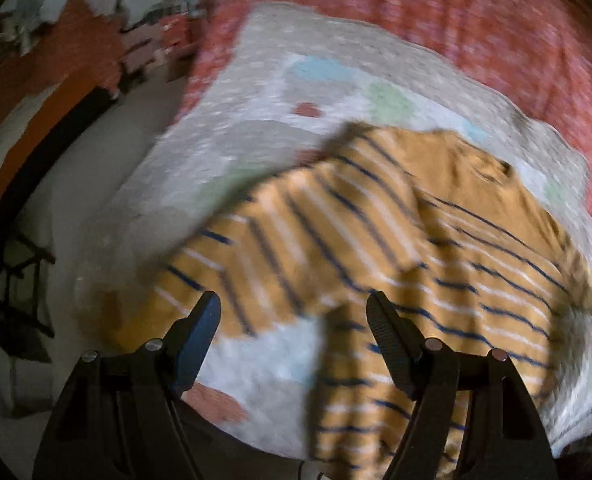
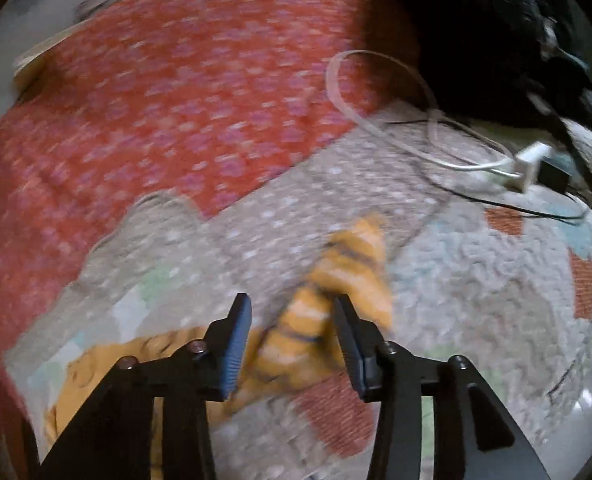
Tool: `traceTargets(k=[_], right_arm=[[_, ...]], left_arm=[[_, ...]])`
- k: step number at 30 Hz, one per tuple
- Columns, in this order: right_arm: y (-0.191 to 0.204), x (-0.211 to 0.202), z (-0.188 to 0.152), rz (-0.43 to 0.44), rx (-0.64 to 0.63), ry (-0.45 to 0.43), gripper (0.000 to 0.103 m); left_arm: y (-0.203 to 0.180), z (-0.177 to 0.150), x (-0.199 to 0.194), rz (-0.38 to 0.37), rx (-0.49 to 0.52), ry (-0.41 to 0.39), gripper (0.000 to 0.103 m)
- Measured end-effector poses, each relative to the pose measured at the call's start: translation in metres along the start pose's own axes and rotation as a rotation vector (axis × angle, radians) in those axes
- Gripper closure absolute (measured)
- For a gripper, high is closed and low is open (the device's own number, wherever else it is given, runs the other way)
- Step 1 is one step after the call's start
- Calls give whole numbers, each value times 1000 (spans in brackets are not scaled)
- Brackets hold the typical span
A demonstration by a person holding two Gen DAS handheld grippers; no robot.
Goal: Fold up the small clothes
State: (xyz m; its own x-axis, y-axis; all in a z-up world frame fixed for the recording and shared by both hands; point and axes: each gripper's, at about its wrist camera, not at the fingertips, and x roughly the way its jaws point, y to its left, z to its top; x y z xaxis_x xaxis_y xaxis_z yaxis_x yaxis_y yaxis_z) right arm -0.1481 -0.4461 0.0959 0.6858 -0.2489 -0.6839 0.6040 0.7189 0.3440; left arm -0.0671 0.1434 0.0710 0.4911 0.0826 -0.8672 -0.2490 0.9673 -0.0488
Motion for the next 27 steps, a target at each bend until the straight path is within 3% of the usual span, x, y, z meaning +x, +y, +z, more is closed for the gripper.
traceTargets(k=[6,11,15,19,23,25,27], right_arm=[[38,13,-44,72,-88,78,50],[59,17,-72,84,-146,100,50],[70,20,-85,71,-188,106,50],[73,24,-86,68,-203,119,50],[76,24,-88,76,-232,115,50],[76,25,-91,93,-241,122,50],[74,26,-92,121,-241,136,50]], left_arm=[[73,25,34,-28,-174,81,28],[107,24,62,-31,-267,148,28],[102,20,72,-23,-204,175,28],[76,16,64,-19,-41,146,28],[62,13,69,20,40,167,28],[61,13,75,17,40,193,35],[62,15,72,5,27,195,70]])
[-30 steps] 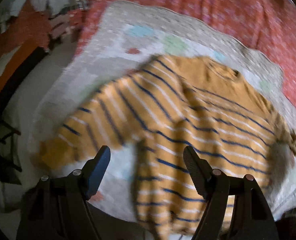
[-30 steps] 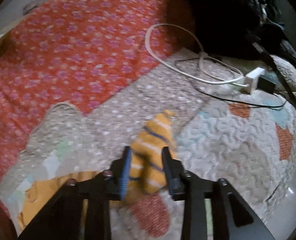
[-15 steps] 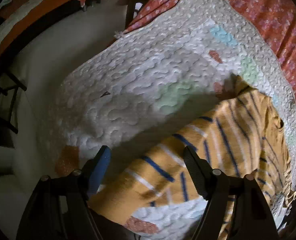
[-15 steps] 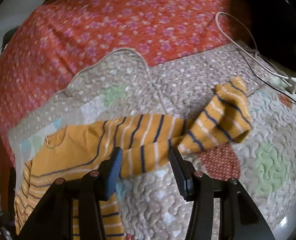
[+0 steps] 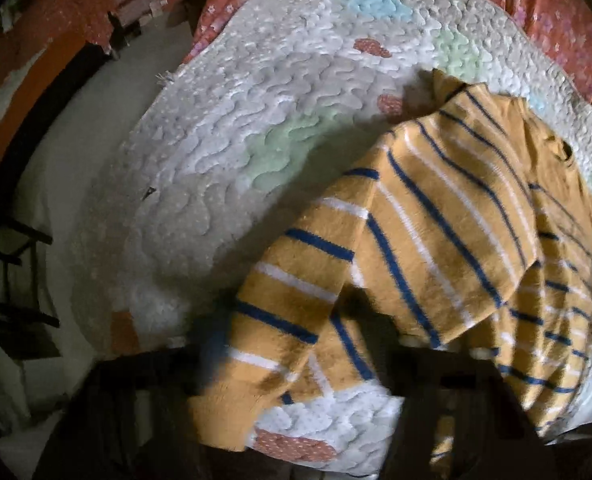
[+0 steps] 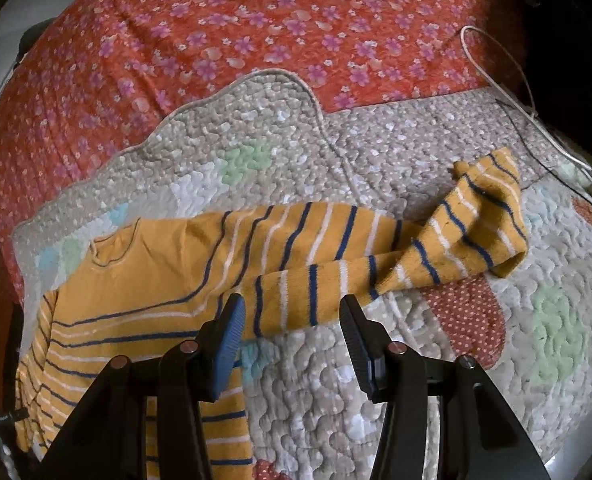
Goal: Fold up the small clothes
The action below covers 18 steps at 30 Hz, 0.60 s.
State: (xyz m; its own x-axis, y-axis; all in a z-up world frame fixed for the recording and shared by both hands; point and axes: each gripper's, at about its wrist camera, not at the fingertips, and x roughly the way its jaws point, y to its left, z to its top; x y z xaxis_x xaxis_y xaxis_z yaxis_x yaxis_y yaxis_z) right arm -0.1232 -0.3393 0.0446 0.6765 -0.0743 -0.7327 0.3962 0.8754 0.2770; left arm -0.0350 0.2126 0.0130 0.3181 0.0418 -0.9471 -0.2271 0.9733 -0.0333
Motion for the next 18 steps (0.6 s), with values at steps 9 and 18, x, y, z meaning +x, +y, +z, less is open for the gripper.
traceTargets(k=[9,18], right_arm=[[-20,4,-3,38,77,43,50],[-15,0,-13,35,63,49,50]], left_arm=[[58,24,-26,242,-144,-69,91],[98,57,-67,243,-262,-147,92]])
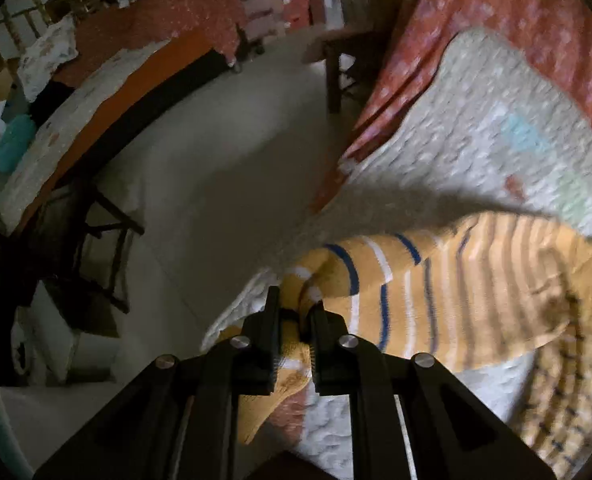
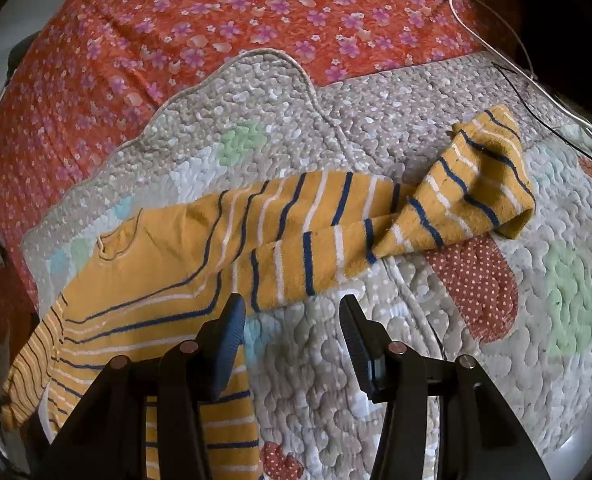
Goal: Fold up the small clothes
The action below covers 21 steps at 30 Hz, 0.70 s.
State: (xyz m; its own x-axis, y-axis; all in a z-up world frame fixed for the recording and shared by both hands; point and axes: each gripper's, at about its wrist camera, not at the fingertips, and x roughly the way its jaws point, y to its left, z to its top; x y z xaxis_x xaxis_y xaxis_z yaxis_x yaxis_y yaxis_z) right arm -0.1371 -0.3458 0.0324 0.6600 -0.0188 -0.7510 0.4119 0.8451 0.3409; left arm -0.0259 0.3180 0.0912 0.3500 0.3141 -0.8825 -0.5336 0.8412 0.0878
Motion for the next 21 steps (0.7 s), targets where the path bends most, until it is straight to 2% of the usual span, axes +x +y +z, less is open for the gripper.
traceTargets(k=[2,6,7,11,13,15,17,19,21], right_arm=[[0,0,-1,6,-7,0,50],[-1,4,-2,19,2,11,50],[-4,4,-1,33,10,14,50],[-7,0,2,59,26,2,50],[-10,-2,4,65,33,-3,50],[-17,-3,7,70,55,-2,50],[-23,-4,9,82,72,0,50],[-25,-7,12,119,80,-9,50],[-22,-9,12,158,70,-13,48]], left_arm=[[-10,-1,-21,-82,25,-24,92],[-59,-15,-62,-284,108,-27,92],[-82,-21,-72,-346,141,-15,92],[-184,-46,-96,-485,279,29,92],[-240,-65,-107,-545,371,54,92],[-302,-93,-121,-633,507,84,90],[-344,-118,-135,-694,599,111,86],[-357,-131,-146,-739,623,117,84],[-354,-134,-153,-773,623,117,71]])
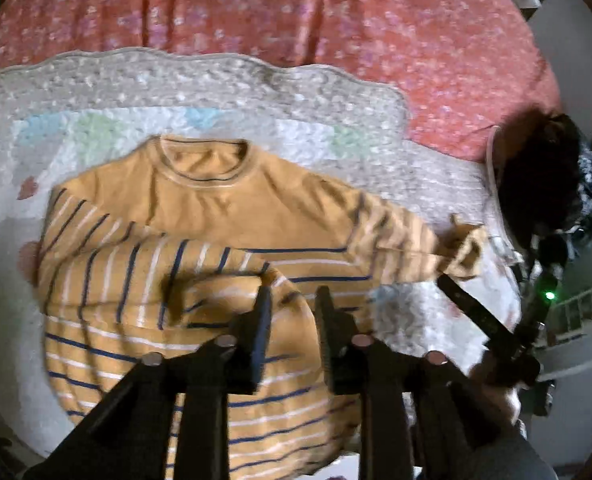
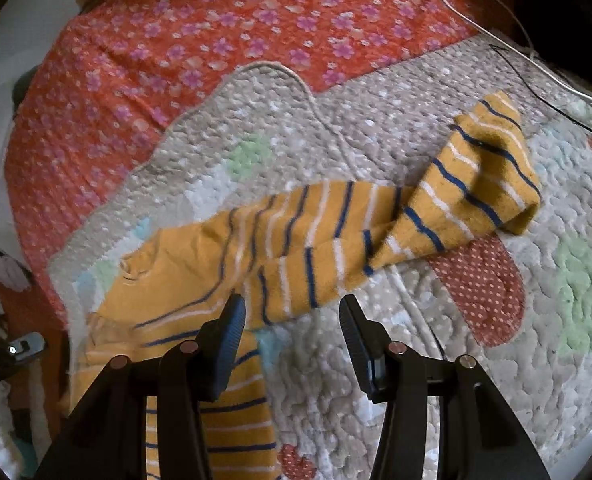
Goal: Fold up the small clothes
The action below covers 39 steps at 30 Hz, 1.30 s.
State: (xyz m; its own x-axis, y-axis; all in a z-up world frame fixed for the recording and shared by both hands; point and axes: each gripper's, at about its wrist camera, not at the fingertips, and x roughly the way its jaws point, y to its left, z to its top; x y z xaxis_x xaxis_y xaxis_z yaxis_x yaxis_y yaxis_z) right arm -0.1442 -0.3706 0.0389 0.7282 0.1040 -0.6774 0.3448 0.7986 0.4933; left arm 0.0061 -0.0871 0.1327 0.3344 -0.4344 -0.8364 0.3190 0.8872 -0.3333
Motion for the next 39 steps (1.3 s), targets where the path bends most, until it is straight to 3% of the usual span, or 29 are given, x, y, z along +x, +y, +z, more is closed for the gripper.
traceTargets(k=[3,9,12,15,16,17,18,19,22,24,25,27,28,29,30,31,34,36,39], right_arm=[[16,9,-1,88,-14,37,45],[66,57,-13,197,-87,203,42],[92,84,-26,183,-121,274,42],[109,108,-41,153,-160,354,40],[115,111,-44,140,-183,370,47],[123,111,-46,120,-223,362,56],[133,109,-45,106,-281,345,86],[142,102,-41,126,-312,321,88],[159,72,-22,108,-382,122,88],[164,62,-14,14,-441,17,88],[164,63,-12,-102,-481,-45,85],[157,72,-14,-234,-503,-73,74],[147,81,-12,-268,-481,-33,65],[136,87,-9,-245,-420,20,63],[126,88,-5,-201,-351,54,63],[119,86,-2,-159,-295,70,59],[102,74,3,-83,-168,63,42],[94,66,7,-80,-114,42,42],[82,63,13,-85,-61,34,42]], left_arm=[[24,-10,-21,54,-36,-52,57],[133,-67,-44,227,-244,-53,56],[171,-106,-38,224,-348,7,56],[185,-139,-25,177,-405,56,56],[184,-146,-21,165,-406,67,56],[181,-153,-16,155,-398,77,56],[176,-159,-10,152,-379,88,55],[171,-162,-6,157,-359,94,55],[156,-164,-1,188,-299,84,46],[154,-166,-1,203,-281,87,43],[153,-167,1,217,-275,94,43],[150,-169,6,241,-264,105,43],[148,-170,9,257,-252,109,44],[146,-170,10,282,-237,111,57],[144,-170,9,322,-216,121,78],[145,-169,7,328,-212,123,83],[158,-167,-7,286,-262,118,95],[169,-167,-19,360,-279,100,99],[195,-178,-32,399,-353,103,99]])
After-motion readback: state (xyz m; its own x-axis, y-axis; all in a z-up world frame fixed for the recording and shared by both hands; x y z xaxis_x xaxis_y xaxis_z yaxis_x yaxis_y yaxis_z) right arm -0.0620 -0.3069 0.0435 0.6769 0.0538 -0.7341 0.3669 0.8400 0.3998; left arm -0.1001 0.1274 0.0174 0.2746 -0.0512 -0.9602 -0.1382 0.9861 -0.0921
